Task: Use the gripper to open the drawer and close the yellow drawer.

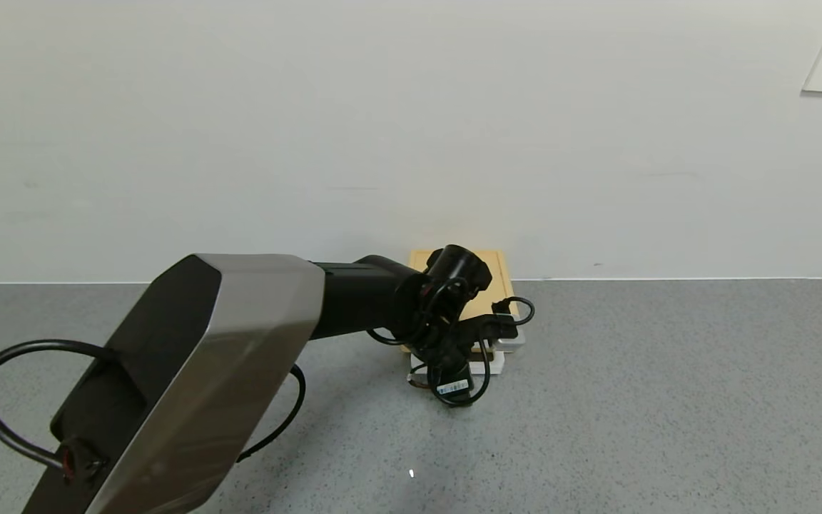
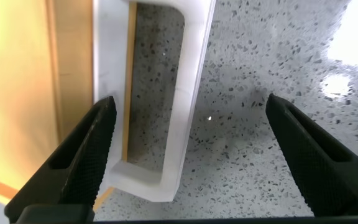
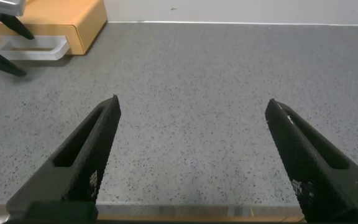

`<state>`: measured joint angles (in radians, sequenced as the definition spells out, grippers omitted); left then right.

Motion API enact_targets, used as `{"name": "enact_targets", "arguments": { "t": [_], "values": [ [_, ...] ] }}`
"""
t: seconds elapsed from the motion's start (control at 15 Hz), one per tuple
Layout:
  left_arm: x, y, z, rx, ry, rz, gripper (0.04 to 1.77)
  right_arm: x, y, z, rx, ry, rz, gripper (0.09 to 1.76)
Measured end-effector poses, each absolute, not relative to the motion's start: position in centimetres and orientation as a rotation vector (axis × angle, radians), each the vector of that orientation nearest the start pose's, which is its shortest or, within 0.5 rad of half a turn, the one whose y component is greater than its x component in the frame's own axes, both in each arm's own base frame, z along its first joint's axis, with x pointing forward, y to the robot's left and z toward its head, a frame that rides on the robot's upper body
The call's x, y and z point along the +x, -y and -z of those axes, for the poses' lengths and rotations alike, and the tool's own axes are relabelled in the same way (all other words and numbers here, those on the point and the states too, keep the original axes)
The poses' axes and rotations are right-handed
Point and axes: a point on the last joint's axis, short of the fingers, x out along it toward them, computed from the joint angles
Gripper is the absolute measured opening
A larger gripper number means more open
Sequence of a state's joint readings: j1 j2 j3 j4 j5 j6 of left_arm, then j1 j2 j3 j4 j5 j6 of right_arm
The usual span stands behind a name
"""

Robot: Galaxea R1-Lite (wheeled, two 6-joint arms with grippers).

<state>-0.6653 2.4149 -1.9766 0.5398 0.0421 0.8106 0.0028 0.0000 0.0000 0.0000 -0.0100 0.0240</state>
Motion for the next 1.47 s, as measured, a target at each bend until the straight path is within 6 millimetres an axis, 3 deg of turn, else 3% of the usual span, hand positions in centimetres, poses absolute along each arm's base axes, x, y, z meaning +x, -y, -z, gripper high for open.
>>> {"name": "enact_targets", "arguments": {
  "t": [0.2,0.4,0.73,0.93,1.2,1.47],
  "values": [
    [36.5,28.7,-12.9,1.023,-0.646,0.913,1.74,-2.3,0.0,-7.5,0.024,0.0,0.006,1.71],
    [35.1,27.7,-16.3,0.937,-0.65,0.872,1.74,-2.3,0.0,-7.5,0.024,0.0,0.007,1.71],
    [31.1,24.9,-23.6,0.509,-0.696,0.689,1.74,-2.3,0.0,-7.5,0.024,0.0,0.007,1.71],
    [28.1,22.2,-26.9,0.384,-0.673,0.626,1.74,-2.3,0.0,-7.5,0.025,0.0,0.006,1.71],
    [23.6,17.9,-29.0,0.266,-0.616,0.52,1.74,-2.3,0.0,-7.5,0.024,0.0,0.007,1.71],
    [19.0,13.0,-29.3,0.202,-0.486,0.403,1.74,-2.3,0.0,-7.5,0.024,0.0,0.007,1.71]
  ]
}}
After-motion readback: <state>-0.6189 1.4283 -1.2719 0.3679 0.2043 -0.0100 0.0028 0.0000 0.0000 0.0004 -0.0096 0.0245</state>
